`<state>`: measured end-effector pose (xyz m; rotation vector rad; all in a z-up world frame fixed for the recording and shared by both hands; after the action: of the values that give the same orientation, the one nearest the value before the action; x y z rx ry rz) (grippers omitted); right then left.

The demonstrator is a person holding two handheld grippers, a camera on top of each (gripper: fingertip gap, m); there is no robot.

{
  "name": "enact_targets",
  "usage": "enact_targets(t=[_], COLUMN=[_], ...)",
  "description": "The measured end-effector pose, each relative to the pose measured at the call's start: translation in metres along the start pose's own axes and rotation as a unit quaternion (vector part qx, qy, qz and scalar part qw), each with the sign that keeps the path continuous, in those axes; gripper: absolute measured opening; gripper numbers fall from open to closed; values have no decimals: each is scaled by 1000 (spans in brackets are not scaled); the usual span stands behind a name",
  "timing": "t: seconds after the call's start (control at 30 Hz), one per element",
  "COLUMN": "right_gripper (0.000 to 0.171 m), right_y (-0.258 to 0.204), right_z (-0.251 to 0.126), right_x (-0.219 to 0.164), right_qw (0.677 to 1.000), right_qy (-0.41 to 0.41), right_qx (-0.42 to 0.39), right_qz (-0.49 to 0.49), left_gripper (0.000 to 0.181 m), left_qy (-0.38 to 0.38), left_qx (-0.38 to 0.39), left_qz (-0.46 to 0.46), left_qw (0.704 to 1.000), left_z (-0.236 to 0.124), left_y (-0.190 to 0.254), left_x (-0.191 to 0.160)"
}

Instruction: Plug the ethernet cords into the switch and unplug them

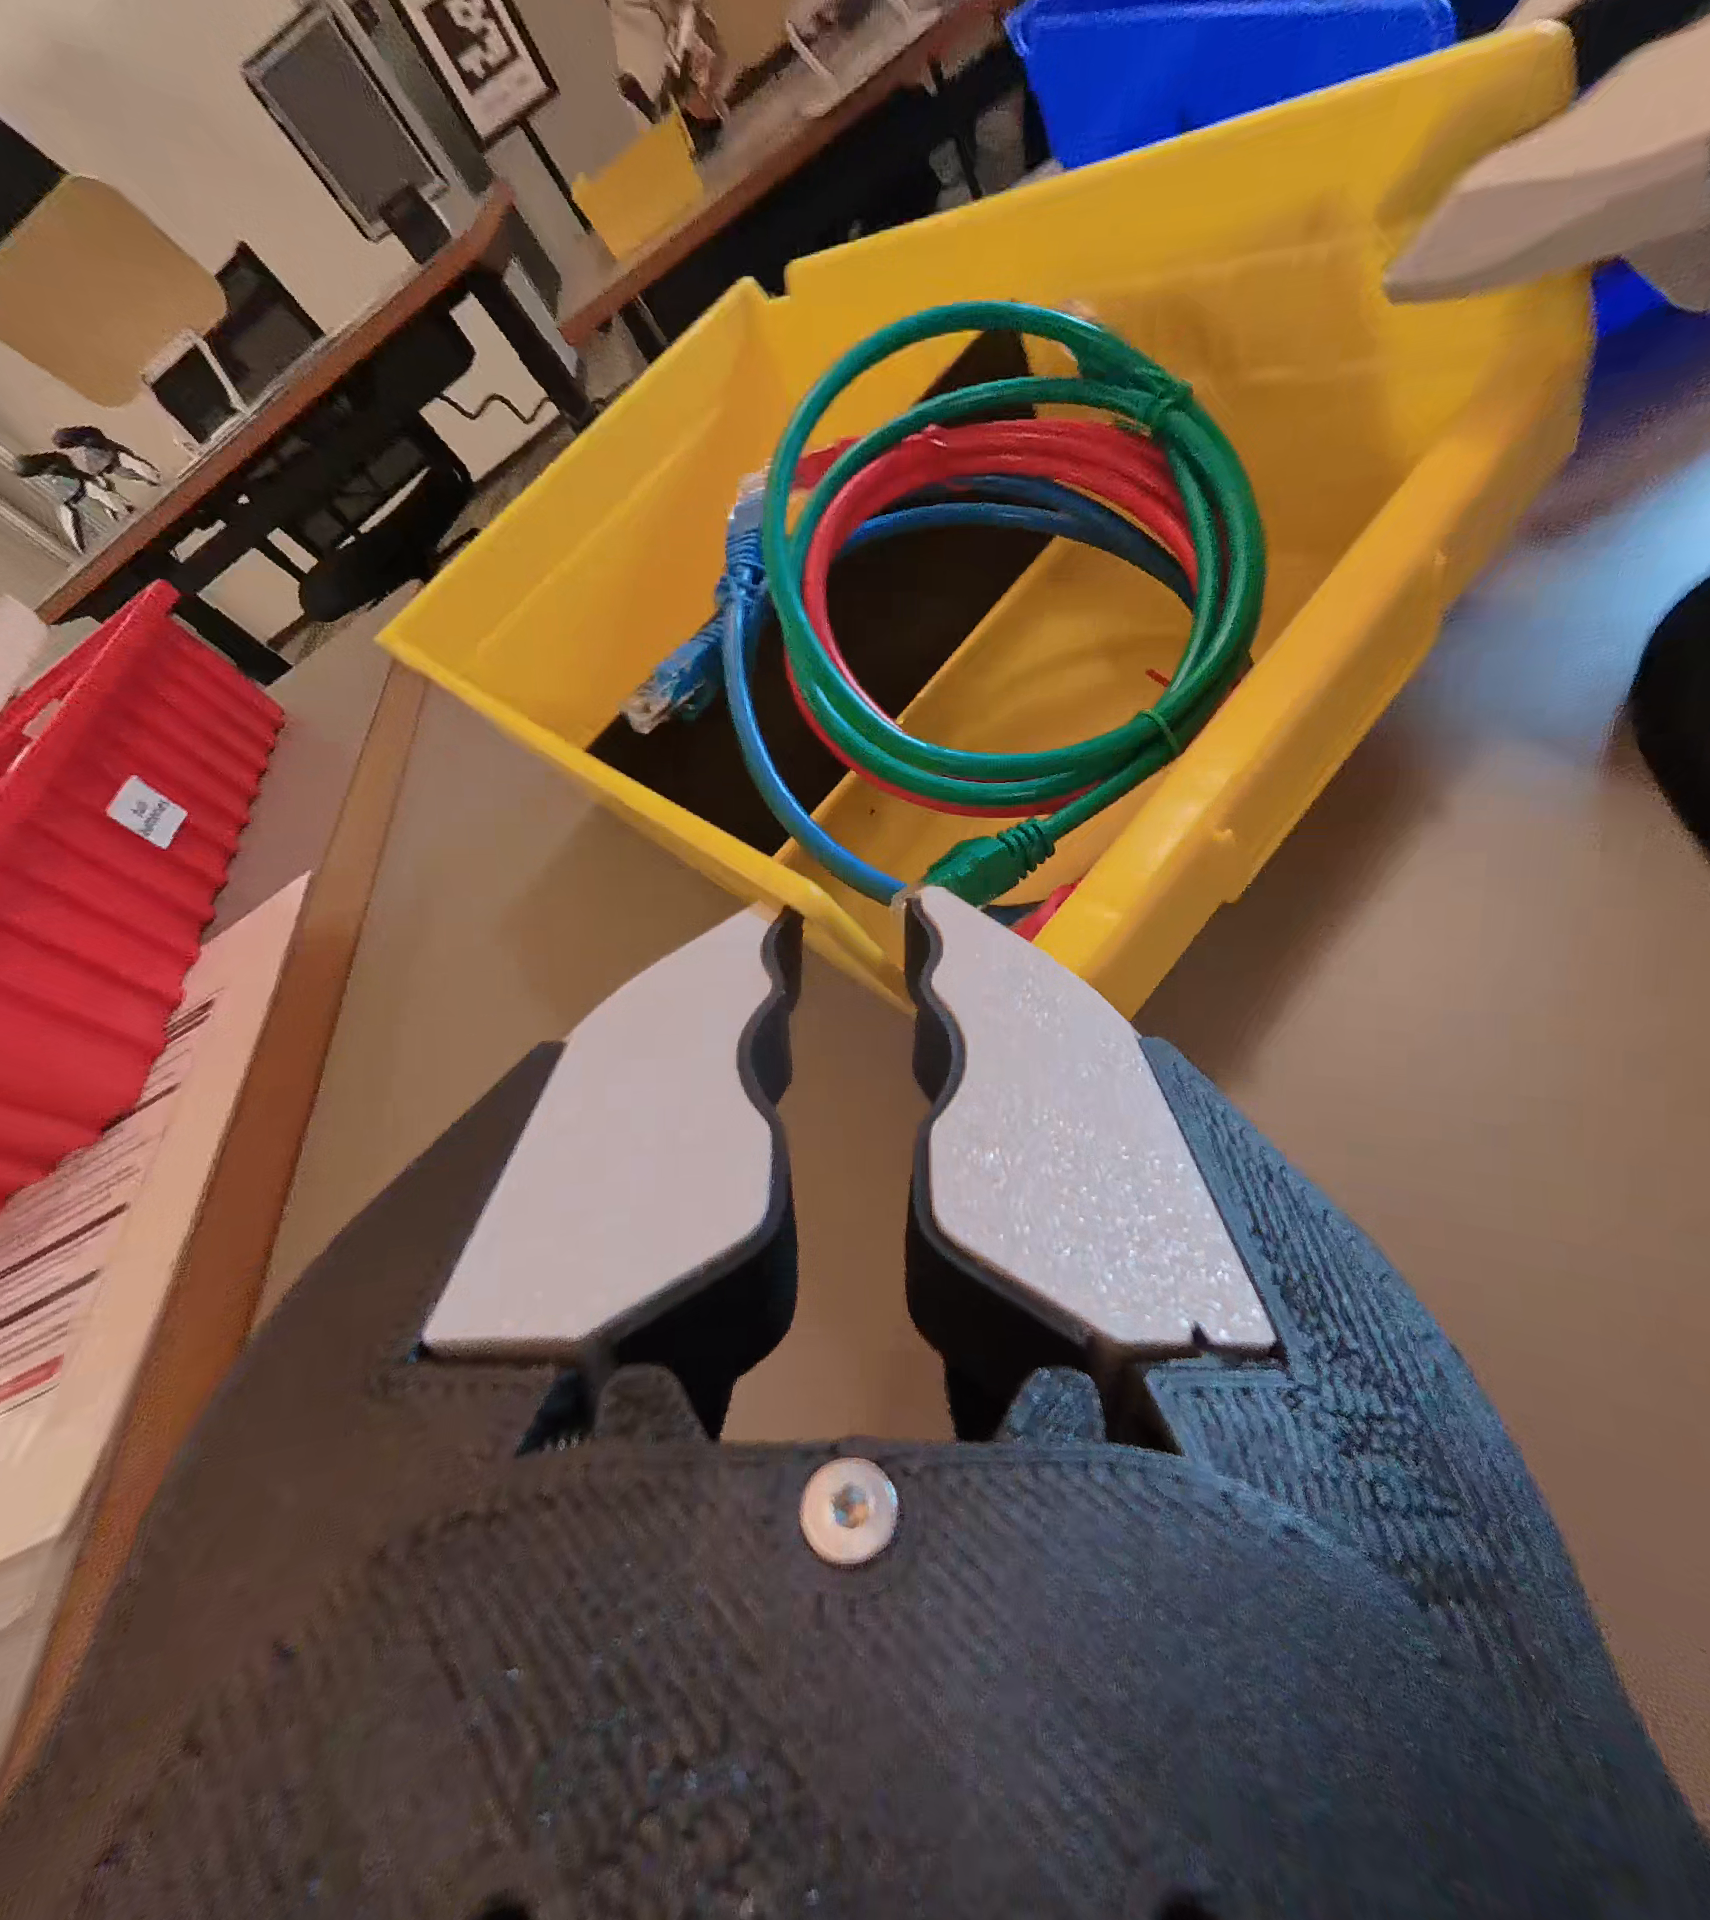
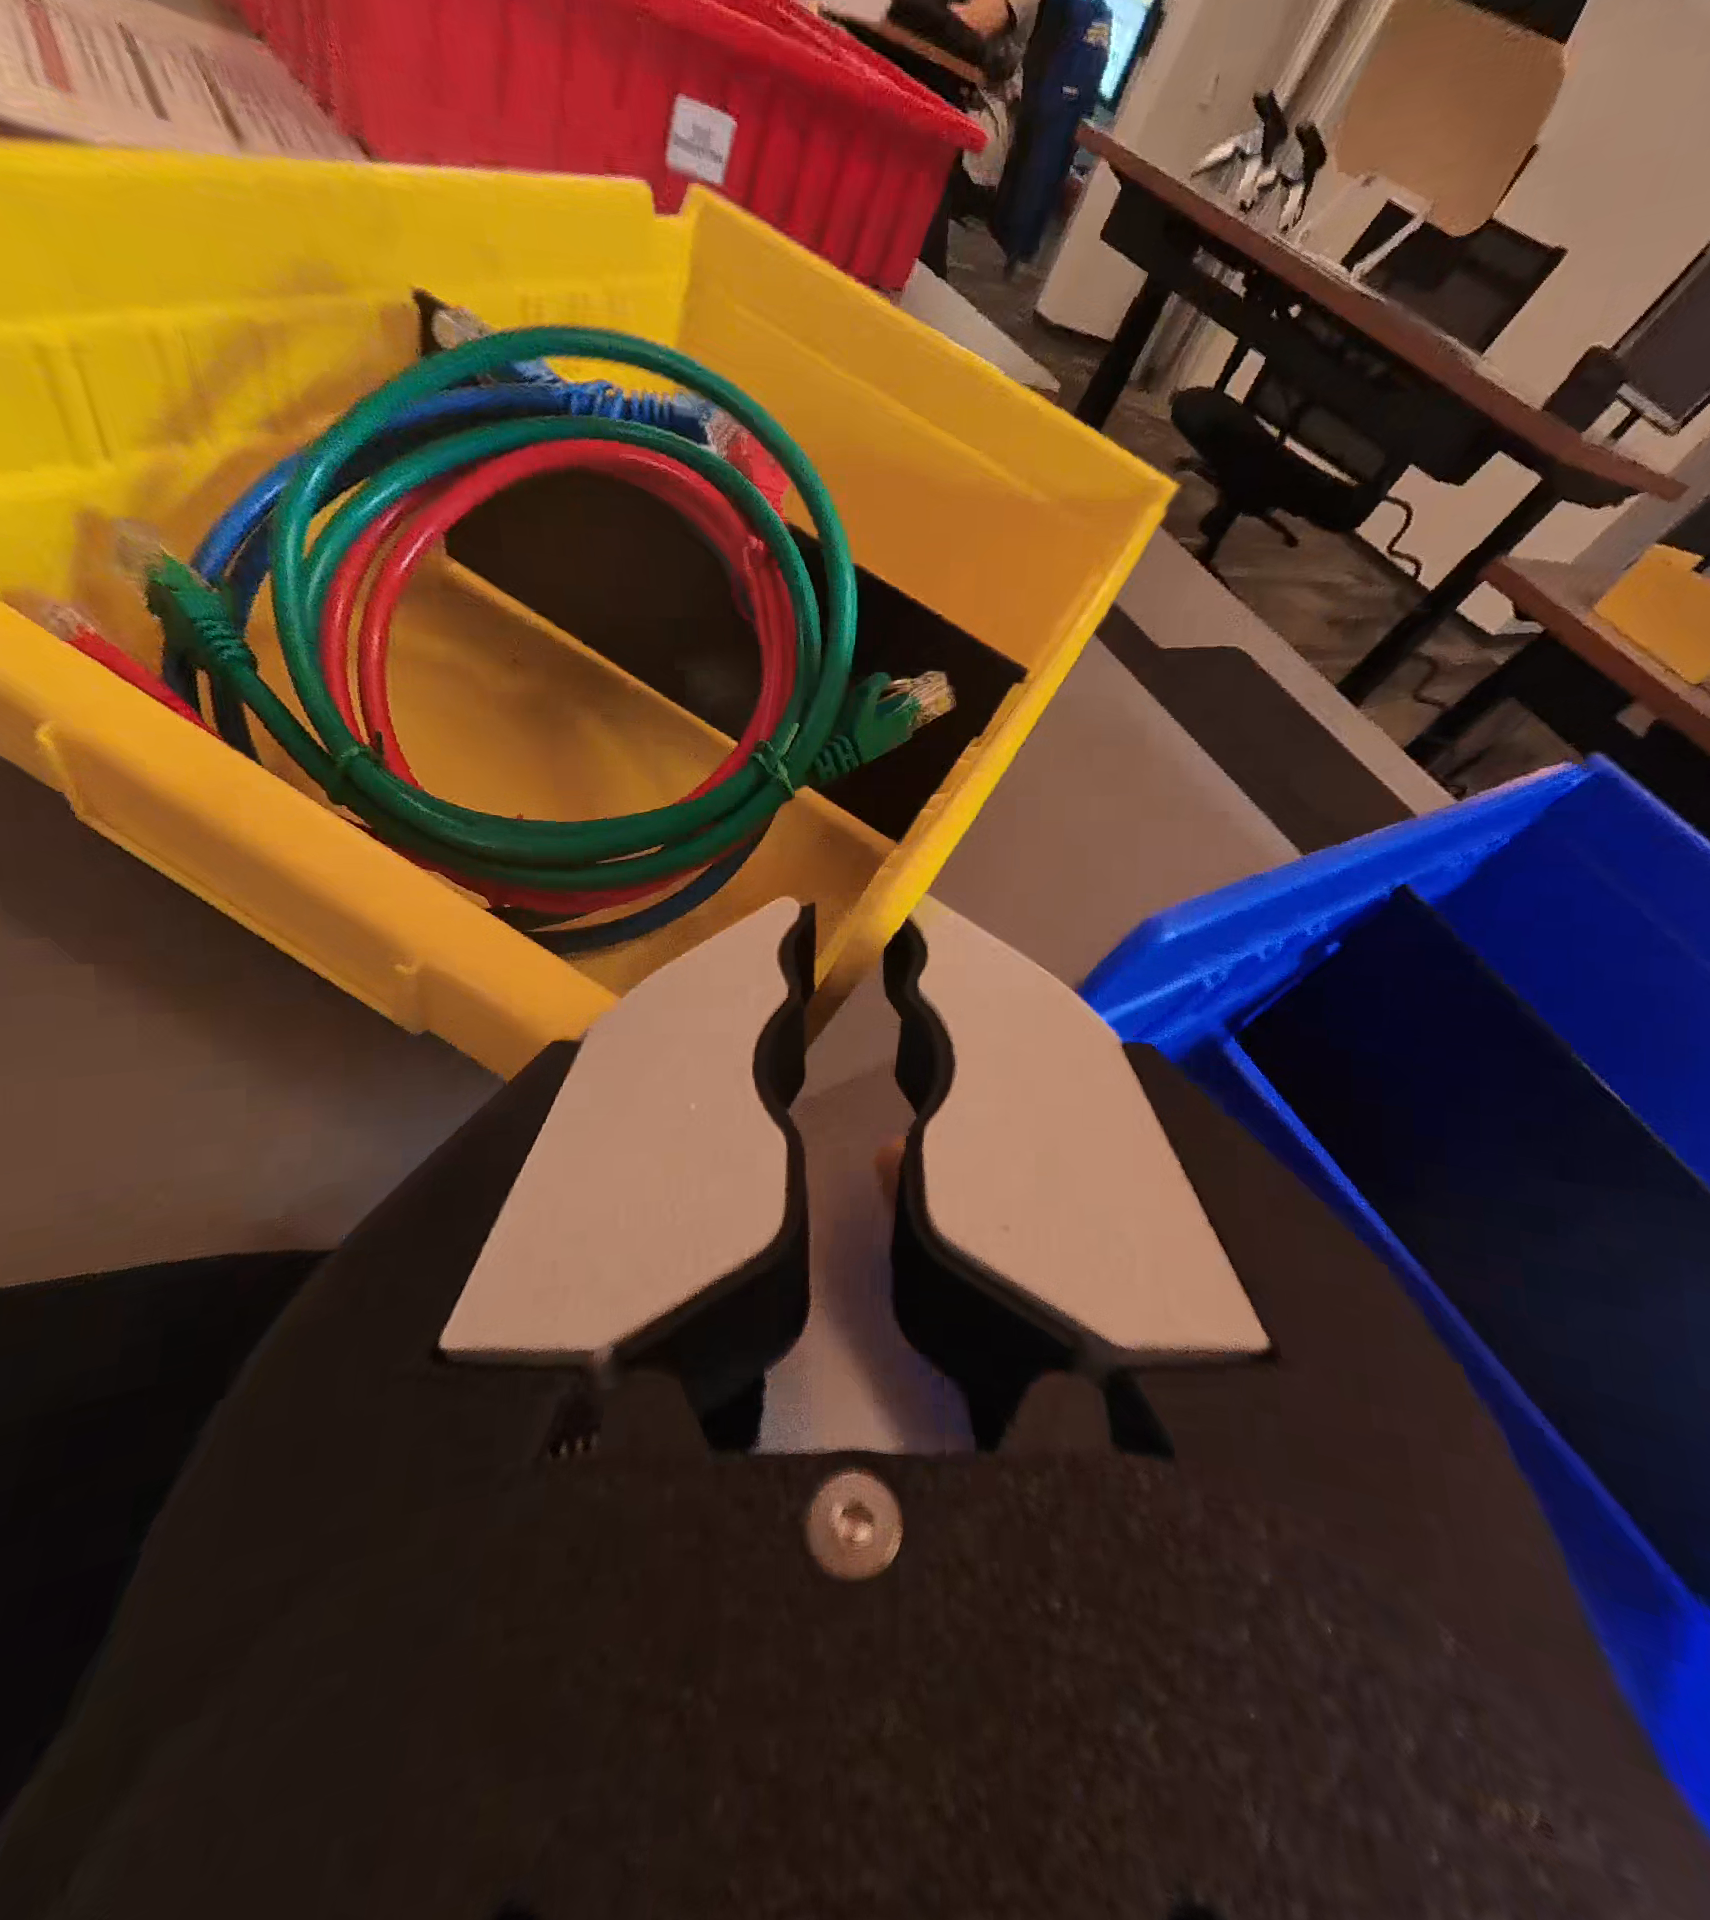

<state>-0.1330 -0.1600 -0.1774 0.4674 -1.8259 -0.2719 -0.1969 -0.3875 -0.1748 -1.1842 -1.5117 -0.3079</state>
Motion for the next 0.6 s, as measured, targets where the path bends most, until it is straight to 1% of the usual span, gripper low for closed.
enact_targets(t=[0.03,0.07,0.1,0.2,0.3,0.33,0.4,0.43,0.5,0.53,0.57,0.6], right_gripper=[17,27,33,35,40,46,58,65,70,67,48,37], right_y=[4,7,11,25,44,51,65,74,90,96,99,103], right_z=[-3,-6,-11,-30,-59,-66,-74,-75,-73,-72,-72,-73], right_x=[-1,-3,-6,-13,-13,-17,-35,-48,-75,-88,-100,-105], right_qw=[1000,1000,999,998,998,998,990,982,962,949,938,937], right_qy=[-16,-27,-32,-33,-36,-57,-135,-179,-254,-290,-313,-311], right_qx=[1,7,6,0,-20,-16,3,11,36,52,69,63], right_qz=[1,7,17,48,41,25,-27,-55,-96,-111,-130,-148], left_gripper=[19,19,19,19,27,27,29,31,34,36,39,43], left_qy=[10,19,27,44,51,53,56,55,46,40,33,25], left_qx=[-1,-10,-20,-17,-47,-60,-82,-91,-96,-92,-91,-94], left_qz=[-13,-29,-43,-52,-49,-48,-53,-58,-65,-61,-53,-39], left_qw=[1000,999,998,997,996,996,994,993,992,993,994,995], left_z=[8,15,23,47,61,64,69,73,79,82,85,87], left_y=[2,4,6,12,21,23,24,24,25,25,27,29], left_x=[3,6,10,19,27,29,33,34,38,39,41,42])
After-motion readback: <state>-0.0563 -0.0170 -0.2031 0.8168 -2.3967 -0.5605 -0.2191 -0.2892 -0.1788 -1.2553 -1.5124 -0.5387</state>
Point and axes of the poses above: each gripper's, where its closed fingertips meet, z out along the fingers, x out of its top, y = z × x across the jaws, the point moved 6 cm from there along -z, back along the fingers, and after that the axes turned 4 degrees about -z, right-handed, at the moved point
